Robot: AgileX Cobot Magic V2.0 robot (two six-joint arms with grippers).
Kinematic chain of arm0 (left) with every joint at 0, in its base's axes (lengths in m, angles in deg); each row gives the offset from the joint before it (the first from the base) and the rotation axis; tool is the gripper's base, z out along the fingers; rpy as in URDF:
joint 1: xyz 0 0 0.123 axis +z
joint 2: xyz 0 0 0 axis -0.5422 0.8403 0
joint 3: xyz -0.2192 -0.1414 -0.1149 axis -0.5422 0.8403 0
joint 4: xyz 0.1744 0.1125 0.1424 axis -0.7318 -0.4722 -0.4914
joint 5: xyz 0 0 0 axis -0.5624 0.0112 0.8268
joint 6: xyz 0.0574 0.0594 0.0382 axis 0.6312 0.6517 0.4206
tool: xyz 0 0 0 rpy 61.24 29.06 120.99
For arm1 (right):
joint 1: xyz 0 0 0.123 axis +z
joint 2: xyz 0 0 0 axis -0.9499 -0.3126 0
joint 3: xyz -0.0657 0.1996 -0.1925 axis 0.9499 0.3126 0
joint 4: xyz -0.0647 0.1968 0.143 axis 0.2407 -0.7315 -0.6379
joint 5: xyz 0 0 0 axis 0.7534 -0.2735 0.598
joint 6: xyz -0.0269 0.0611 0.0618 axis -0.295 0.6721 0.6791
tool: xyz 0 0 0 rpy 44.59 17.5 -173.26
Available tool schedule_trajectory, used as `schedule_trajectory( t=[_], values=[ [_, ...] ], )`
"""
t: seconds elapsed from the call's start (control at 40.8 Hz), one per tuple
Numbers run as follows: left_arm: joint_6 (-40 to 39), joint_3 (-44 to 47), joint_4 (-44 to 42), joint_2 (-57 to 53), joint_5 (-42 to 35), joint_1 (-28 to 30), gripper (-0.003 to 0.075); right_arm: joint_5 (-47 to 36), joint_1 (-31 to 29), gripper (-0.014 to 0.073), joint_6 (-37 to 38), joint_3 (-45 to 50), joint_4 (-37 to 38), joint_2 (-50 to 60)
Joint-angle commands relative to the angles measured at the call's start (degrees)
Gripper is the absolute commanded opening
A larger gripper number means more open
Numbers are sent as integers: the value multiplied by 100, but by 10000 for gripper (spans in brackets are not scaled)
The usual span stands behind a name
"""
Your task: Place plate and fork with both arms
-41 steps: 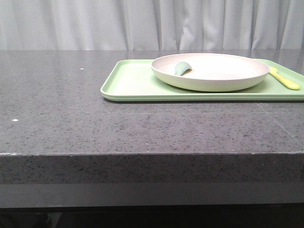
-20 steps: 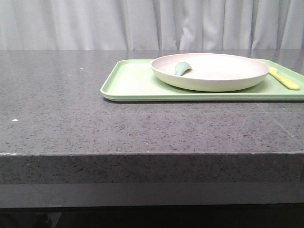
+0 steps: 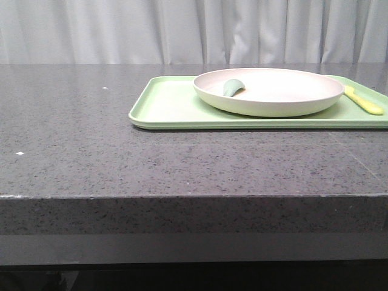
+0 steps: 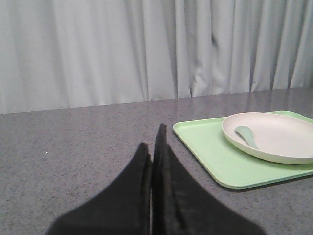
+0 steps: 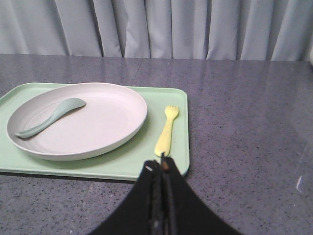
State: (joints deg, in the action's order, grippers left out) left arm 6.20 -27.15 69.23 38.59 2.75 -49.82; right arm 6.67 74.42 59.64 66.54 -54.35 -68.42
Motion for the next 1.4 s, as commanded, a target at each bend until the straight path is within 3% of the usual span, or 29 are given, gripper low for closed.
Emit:
schedule_trajectory(
  t=[0.0, 0.367, 0.588, 0.759, 1.372],
  values=[
    [32, 39, 145, -190, -474, 331, -18, -504, 2, -118, -45, -166, 30, -28],
    [-7, 1237, 435, -868, -610, 1569, -18, -497, 2, -118, -45, -166, 30, -28],
    [-7, 2071, 442, -868, -1298, 1623, -18, -497, 2, -118, -45, -166, 30, -28],
    [-7, 2049, 465, -868, -998, 1623, -18, -497, 2, -118, -45, -166, 30, -28],
    [-7, 2049, 465, -858, -1000, 1623, -18, -497, 2, -118, -45, -166, 30, -28]
  ],
)
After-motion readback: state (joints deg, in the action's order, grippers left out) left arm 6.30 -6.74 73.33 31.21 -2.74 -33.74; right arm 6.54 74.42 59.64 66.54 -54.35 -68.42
